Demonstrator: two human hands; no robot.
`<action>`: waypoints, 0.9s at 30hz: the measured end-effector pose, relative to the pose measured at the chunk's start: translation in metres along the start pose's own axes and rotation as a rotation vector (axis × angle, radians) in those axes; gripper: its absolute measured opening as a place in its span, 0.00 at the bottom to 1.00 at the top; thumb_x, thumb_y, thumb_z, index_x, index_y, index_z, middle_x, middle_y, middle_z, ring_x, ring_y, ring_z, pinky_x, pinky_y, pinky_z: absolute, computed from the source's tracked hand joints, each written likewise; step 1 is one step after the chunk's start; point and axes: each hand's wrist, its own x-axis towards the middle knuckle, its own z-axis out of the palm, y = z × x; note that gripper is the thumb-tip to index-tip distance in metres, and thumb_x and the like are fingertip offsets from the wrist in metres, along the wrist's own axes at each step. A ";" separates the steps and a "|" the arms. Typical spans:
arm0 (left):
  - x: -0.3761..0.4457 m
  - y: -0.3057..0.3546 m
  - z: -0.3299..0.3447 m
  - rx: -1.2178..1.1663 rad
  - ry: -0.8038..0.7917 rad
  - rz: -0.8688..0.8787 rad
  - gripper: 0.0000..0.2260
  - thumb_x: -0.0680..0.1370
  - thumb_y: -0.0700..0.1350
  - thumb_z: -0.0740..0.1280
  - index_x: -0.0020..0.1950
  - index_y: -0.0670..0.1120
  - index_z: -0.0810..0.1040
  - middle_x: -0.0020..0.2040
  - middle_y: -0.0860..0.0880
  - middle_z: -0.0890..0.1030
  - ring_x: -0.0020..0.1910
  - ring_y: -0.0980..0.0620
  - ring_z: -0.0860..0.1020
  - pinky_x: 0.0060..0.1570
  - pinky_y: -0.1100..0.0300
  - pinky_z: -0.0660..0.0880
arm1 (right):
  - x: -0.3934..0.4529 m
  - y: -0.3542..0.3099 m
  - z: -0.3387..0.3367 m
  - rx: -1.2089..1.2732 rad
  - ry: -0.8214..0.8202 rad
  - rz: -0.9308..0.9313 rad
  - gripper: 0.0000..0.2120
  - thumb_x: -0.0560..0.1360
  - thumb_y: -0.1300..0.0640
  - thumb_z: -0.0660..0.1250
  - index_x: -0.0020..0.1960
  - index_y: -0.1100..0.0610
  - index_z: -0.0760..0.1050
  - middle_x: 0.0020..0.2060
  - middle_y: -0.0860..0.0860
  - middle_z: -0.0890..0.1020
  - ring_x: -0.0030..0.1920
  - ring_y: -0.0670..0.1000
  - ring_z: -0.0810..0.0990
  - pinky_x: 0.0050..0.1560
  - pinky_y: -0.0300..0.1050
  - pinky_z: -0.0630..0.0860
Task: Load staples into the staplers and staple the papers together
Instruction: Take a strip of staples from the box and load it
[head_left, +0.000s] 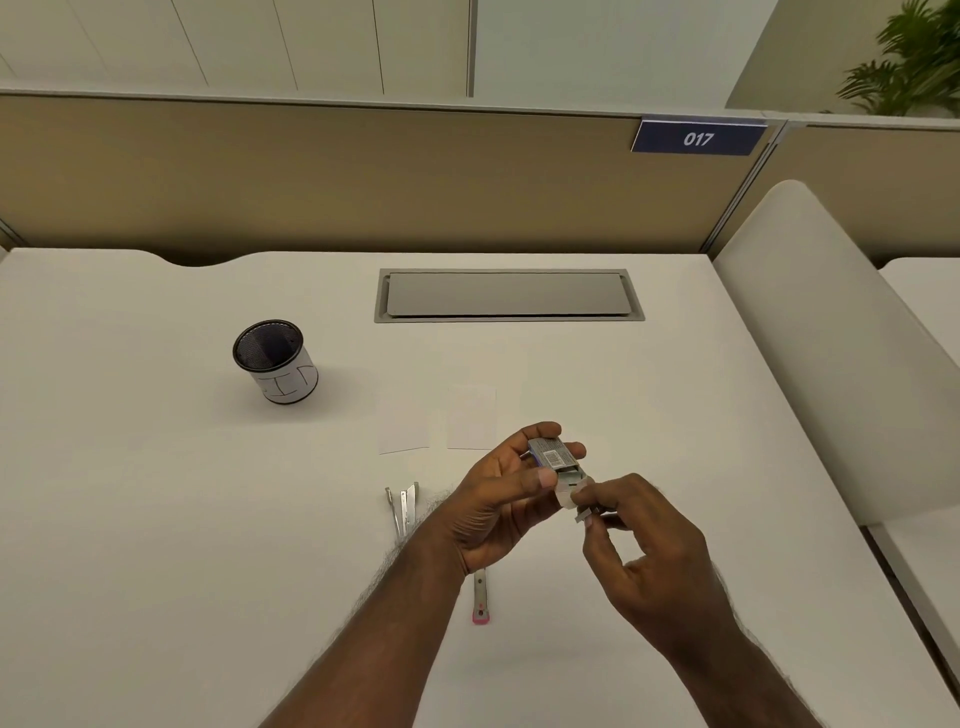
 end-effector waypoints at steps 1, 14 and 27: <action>0.000 0.000 0.000 -0.006 0.007 0.003 0.19 0.74 0.34 0.67 0.64 0.45 0.74 0.59 0.41 0.80 0.53 0.44 0.81 0.53 0.57 0.80 | 0.000 0.001 0.000 -0.004 -0.005 -0.005 0.08 0.75 0.55 0.62 0.53 0.51 0.74 0.44 0.46 0.80 0.44 0.42 0.79 0.45 0.36 0.79; 0.002 -0.003 0.003 0.012 0.118 0.033 0.15 0.75 0.37 0.66 0.62 0.43 0.73 0.50 0.43 0.83 0.48 0.48 0.83 0.45 0.61 0.81 | 0.002 0.005 0.002 -0.025 0.036 -0.046 0.12 0.76 0.58 0.62 0.59 0.52 0.75 0.47 0.46 0.80 0.47 0.42 0.78 0.46 0.39 0.79; -0.001 0.004 -0.001 -0.040 -0.038 0.008 0.23 0.70 0.31 0.68 0.64 0.42 0.71 0.59 0.40 0.80 0.57 0.38 0.81 0.60 0.52 0.76 | 0.004 0.004 -0.001 -0.009 0.049 -0.052 0.05 0.76 0.59 0.63 0.50 0.53 0.75 0.45 0.46 0.80 0.47 0.45 0.80 0.44 0.41 0.79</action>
